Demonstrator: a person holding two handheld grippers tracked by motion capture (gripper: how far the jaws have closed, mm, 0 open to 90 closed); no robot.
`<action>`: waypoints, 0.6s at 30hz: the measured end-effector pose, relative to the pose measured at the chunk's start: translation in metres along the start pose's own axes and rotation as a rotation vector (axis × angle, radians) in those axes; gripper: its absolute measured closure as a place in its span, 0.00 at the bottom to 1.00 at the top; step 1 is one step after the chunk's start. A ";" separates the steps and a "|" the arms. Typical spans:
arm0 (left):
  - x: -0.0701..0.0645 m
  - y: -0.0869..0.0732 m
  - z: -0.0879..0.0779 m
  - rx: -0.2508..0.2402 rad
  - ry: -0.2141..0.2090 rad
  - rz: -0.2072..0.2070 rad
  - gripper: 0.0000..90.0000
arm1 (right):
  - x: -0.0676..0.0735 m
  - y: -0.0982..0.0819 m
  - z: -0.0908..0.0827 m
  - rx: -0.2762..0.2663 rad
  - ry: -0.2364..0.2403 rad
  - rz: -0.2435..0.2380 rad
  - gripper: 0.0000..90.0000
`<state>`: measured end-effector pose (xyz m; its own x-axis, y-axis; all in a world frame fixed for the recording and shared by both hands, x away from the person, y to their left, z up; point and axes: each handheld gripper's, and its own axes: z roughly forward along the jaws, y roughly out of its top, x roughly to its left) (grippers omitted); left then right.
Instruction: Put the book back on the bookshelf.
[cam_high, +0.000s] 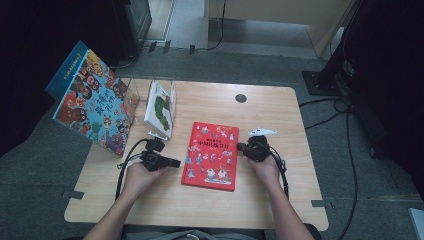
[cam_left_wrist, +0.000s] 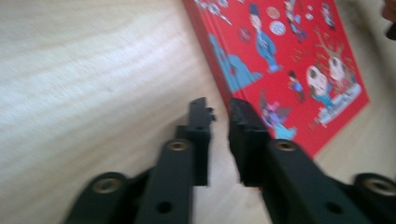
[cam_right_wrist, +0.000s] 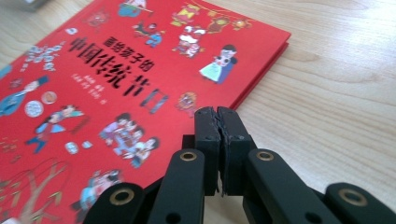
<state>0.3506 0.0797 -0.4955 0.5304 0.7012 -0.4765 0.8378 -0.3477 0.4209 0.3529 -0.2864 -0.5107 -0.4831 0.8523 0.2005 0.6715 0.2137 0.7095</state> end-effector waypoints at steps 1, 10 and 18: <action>0.000 0.001 0.002 0.002 0.007 0.004 0.96 | 0.002 -0.001 -0.002 0.000 0.001 0.000 0.98; -0.006 0.007 0.015 0.008 -0.013 0.030 1.00 | 0.010 -0.009 -0.007 0.019 0.000 -0.003 0.98; -0.010 0.006 0.019 0.012 -0.024 0.027 1.00 | 0.011 -0.015 -0.009 0.039 0.000 -0.002 0.98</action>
<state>0.3528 0.0595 -0.5028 0.5555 0.6763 -0.4839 0.8248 -0.3738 0.4243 0.3327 -0.2842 -0.5128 -0.4849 0.8516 0.1990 0.6919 0.2344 0.6828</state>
